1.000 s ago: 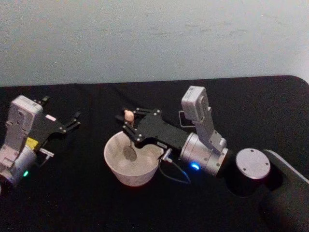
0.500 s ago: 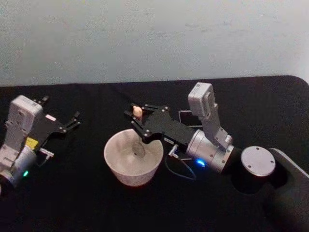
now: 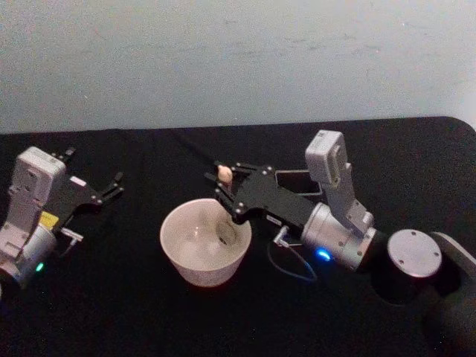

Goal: Pick up the stirring spoon with one hand, stir inside the cup, then place it back in its original position.

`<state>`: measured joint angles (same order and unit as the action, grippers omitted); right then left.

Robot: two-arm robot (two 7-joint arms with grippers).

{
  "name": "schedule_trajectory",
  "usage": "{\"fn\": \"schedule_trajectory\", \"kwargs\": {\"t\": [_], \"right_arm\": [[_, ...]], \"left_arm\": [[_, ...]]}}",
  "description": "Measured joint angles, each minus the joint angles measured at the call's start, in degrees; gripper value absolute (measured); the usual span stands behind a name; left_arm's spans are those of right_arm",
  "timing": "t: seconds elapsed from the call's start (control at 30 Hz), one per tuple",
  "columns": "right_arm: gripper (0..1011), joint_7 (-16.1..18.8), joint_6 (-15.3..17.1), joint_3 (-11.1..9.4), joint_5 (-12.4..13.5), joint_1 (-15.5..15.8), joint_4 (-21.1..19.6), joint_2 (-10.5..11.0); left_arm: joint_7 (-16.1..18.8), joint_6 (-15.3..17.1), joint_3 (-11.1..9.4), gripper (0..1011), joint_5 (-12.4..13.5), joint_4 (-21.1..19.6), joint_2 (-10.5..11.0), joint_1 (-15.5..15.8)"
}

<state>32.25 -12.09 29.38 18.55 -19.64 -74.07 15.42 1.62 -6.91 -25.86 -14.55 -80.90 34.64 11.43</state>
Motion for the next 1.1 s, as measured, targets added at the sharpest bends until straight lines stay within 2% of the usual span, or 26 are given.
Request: {"fn": "schedule_trajectory", "kwargs": {"t": [0.3, 0.57, 0.83, 1.1], "right_arm": [[212, 1.5, 1.5, 0.9, 1.2, 3.2, -4.1, 1.8], [212, 2.0, 2.0, 2.6, 1.8, 3.3, -4.7, 0.5], [212, 1.0, 1.4, 3.6, 1.2, 0.1, -0.2, -2.6], [212, -1.2, 0.2, 2.5, 0.0, -3.0, 5.1, -4.9]], "left_arm": [[0.0, 0.0, 0.0, 1001, 0.0, 0.0, 0.0, 0.0], [0.0, 0.0, 0.0, 1001, 0.0, 0.0, 0.0, 0.0], [0.0, 0.0, 0.0, 1001, 0.0, 0.0, 0.0, 0.0], [0.0, 0.0, 0.0, 1001, 0.0, 0.0, 0.0, 0.0]]}}
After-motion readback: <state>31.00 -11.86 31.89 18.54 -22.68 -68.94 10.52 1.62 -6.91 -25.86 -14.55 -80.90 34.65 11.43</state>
